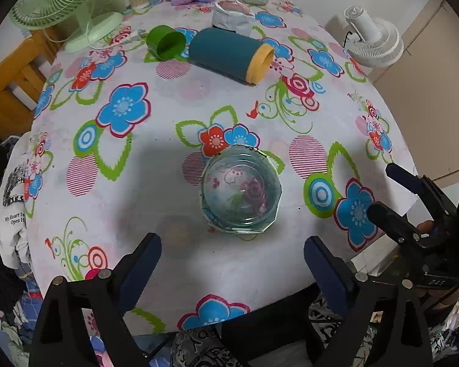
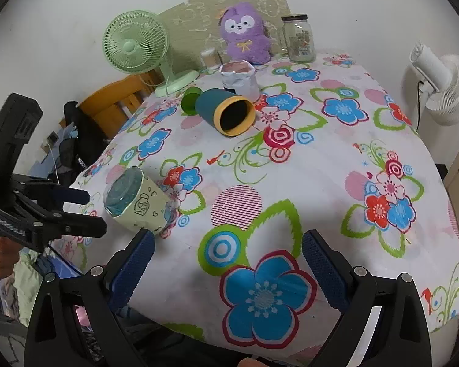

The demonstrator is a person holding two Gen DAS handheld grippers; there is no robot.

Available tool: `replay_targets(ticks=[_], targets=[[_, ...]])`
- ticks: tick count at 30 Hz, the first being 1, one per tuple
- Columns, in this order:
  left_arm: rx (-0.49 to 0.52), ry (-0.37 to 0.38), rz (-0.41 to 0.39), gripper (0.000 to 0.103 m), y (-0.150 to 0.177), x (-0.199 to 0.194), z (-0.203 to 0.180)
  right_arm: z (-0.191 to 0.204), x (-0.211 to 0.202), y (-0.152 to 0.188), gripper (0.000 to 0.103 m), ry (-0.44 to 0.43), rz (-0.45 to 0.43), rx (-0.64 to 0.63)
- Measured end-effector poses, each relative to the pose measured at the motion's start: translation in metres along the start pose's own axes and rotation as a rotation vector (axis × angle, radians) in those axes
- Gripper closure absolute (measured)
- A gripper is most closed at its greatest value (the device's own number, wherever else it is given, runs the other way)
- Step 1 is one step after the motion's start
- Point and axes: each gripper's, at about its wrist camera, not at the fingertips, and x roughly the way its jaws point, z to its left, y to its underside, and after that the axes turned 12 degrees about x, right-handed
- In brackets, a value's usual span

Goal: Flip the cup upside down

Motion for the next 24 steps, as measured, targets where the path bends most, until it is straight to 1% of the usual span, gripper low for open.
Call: replay_targets(ticks=[4,6,9,15,18,24], targets=[[-0.001,-0.003,-0.010,0.003,0.003,-0.005,0.000,0.007,0.001,0.000,0.005,0.001,0.003,-0.015],[-0.003,0.011,-0.013,0.000,0.004,-0.007,0.001,0.011,0.002,0.000,0.005,0.001,0.005,-0.021],[-0.018,0.031,-0.032,0.000,0.006,-0.013,0.004,0.017,0.003,-0.001,0.005,0.016,0.011,-0.036],[-0.040,0.023,-0.075,0.000,0.011,-0.027,0.012,0.029,-0.001,-0.006,0.005,0.058,-0.020,-0.070],[-0.048,0.002,-0.117,0.000,0.014,-0.036,0.015,0.038,-0.007,-0.010,0.001,0.064,-0.058,-0.083],[-0.079,-0.042,-0.207,0.000,0.021,-0.051,0.023,0.054,-0.017,-0.018,0.001,0.070,-0.106,-0.106]])
